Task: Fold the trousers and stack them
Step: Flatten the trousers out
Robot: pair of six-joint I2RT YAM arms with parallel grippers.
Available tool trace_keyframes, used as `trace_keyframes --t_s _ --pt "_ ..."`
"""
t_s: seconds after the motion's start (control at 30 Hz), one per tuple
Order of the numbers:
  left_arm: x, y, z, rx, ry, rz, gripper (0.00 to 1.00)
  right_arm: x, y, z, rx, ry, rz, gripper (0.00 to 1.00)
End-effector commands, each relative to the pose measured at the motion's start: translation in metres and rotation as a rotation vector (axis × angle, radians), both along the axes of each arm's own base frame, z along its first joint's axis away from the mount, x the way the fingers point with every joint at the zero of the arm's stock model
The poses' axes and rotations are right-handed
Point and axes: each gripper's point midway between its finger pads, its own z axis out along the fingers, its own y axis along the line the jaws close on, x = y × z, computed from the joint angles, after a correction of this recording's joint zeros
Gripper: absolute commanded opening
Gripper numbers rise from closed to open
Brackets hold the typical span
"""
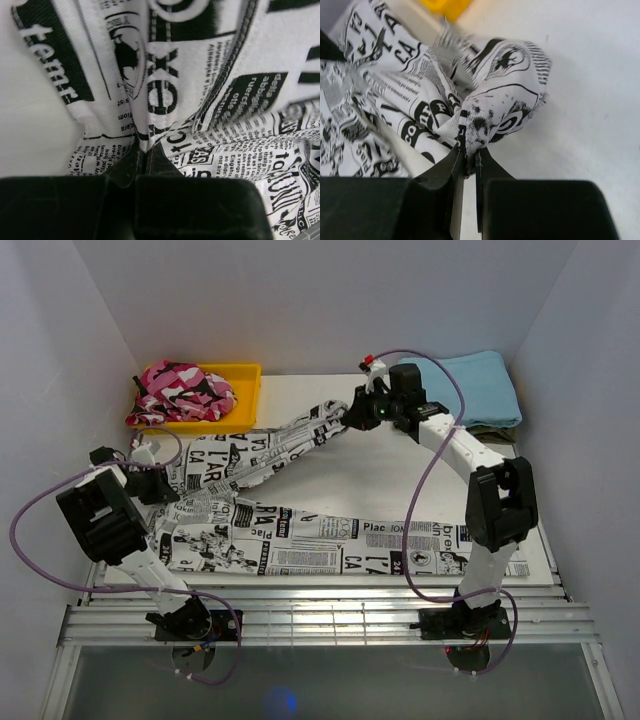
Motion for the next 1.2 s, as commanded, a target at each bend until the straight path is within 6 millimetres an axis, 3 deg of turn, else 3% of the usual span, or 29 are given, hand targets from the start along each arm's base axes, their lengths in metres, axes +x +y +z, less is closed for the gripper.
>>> trace_keyframes --t_s 0.0,0.1,0.2,0.23,0.27,0.3,0.37,0.4,0.5,0.53,0.6,0.63,0.67,0.73,0.77,0.8,0.9,0.97,1.0,1.17 --pt "-0.017 0.031 -0.024 0.161 0.087 0.024 0.00 -0.029 -0.057 -0.033 -0.165 0.042 -0.104 0.08" --pt "-0.022 0.030 -0.024 0.172 0.090 0.015 0.00 -0.050 -0.087 -0.061 -0.257 0.086 -0.110 0.08" --pt "-0.027 0.028 -0.022 0.181 0.085 0.002 0.00 -0.065 -0.100 -0.077 -0.278 0.140 -0.096 0.09" --pt "-0.028 0.027 -0.022 0.185 0.088 0.000 0.00 -0.068 -0.103 -0.080 -0.275 0.157 -0.083 0.21" --pt "-0.030 0.026 -0.024 0.188 0.092 -0.007 0.00 -0.089 -0.095 -0.082 -0.240 0.221 0.010 0.20" --pt "-0.031 0.027 -0.024 0.195 0.093 -0.011 0.00 -0.095 -0.091 -0.080 -0.244 0.207 0.089 0.18" --pt "-0.033 0.031 -0.027 0.220 0.107 -0.010 0.00 -0.122 -0.077 -0.077 -0.183 0.245 0.247 0.34" --pt "-0.033 0.034 -0.027 0.227 0.110 -0.007 0.00 -0.140 -0.077 -0.086 -0.212 0.315 0.291 0.49" --pt "-0.034 0.036 -0.029 0.226 0.125 -0.005 0.00 -0.121 -0.085 -0.080 -0.297 0.238 0.331 0.65" --pt "-0.032 0.037 -0.027 0.227 0.119 -0.007 0.00 -0.093 -0.090 -0.064 -0.328 0.150 0.291 0.77" --pt "-0.031 0.037 -0.025 0.225 0.121 -0.006 0.00 -0.062 -0.091 -0.053 -0.343 0.082 0.246 0.89" --pt "-0.030 0.038 -0.024 0.227 0.117 -0.008 0.00 -0.042 -0.088 -0.044 -0.345 0.020 0.211 0.90" --pt "-0.030 0.037 -0.024 0.223 0.116 -0.011 0.00 -0.022 -0.082 -0.022 -0.332 -0.045 0.183 0.90" --pt "-0.030 0.037 -0.023 0.224 0.115 -0.014 0.00 -0.001 -0.058 -0.027 -0.345 -0.079 0.182 0.92" --pt "-0.031 0.036 -0.023 0.223 0.117 -0.013 0.00 0.018 -0.042 -0.004 -0.335 -0.156 0.169 0.93" --pt "-0.031 0.034 -0.024 0.213 0.113 -0.017 0.00 0.021 -0.015 -0.027 -0.345 -0.132 0.214 0.94" --pt "-0.032 0.028 -0.025 0.186 0.110 -0.016 0.00 0.040 0.038 -0.037 -0.287 -0.151 0.244 0.95" --pt "-0.035 0.024 -0.028 0.172 0.116 -0.014 0.00 0.053 0.062 -0.039 -0.248 -0.199 0.233 0.98" --pt "-0.035 0.023 -0.026 0.165 0.111 -0.013 0.00 0.052 0.078 -0.052 -0.234 -0.190 0.240 0.98" --pt "-0.039 0.017 -0.027 0.150 0.106 -0.010 0.00 0.053 0.116 -0.076 -0.179 -0.255 0.239 0.97"
